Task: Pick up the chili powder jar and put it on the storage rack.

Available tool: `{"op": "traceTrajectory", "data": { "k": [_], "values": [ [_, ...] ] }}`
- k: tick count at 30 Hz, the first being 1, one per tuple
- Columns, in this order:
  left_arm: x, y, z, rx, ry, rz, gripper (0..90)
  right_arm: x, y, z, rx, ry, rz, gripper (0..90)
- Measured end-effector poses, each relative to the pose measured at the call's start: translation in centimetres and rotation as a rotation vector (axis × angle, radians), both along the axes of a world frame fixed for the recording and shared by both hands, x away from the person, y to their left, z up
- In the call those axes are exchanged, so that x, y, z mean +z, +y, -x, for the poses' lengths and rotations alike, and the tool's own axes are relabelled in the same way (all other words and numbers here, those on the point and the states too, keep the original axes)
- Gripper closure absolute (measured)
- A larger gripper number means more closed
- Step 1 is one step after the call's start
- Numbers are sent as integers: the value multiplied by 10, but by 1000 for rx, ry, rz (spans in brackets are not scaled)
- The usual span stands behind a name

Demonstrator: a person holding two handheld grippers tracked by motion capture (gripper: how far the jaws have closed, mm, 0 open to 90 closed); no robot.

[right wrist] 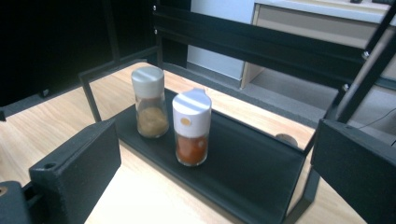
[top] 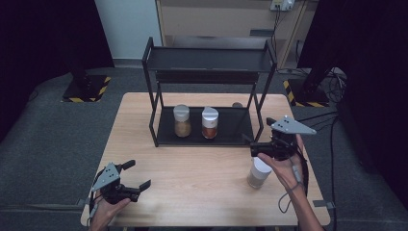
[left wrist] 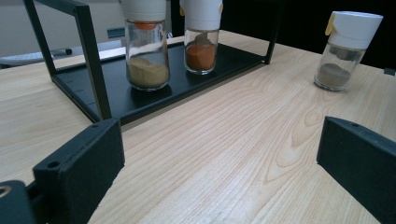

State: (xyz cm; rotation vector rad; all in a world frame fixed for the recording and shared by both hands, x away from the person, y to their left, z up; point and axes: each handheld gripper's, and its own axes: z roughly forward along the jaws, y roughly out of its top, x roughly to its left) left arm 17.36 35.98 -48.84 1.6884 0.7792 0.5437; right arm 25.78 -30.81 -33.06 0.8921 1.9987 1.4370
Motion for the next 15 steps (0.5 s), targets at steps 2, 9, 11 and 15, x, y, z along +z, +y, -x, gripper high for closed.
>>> {"op": "traceTrajectory", "data": {
  "k": [2,9,11,15],
  "values": [
    [0,0,0,0,-1,0,0,-7,-8,5,-1,-8,-9,20],
    [0,0,0,3,1,0,0,-28,-31,22,-6,-40,-25,21],
    [0,0,0,5,1,1,0,-36,-38,30,-7,-44,-30,21],
    [0,0,0,6,1,-1,0,-47,-46,38,1,-38,-32,20]
  ]
}}
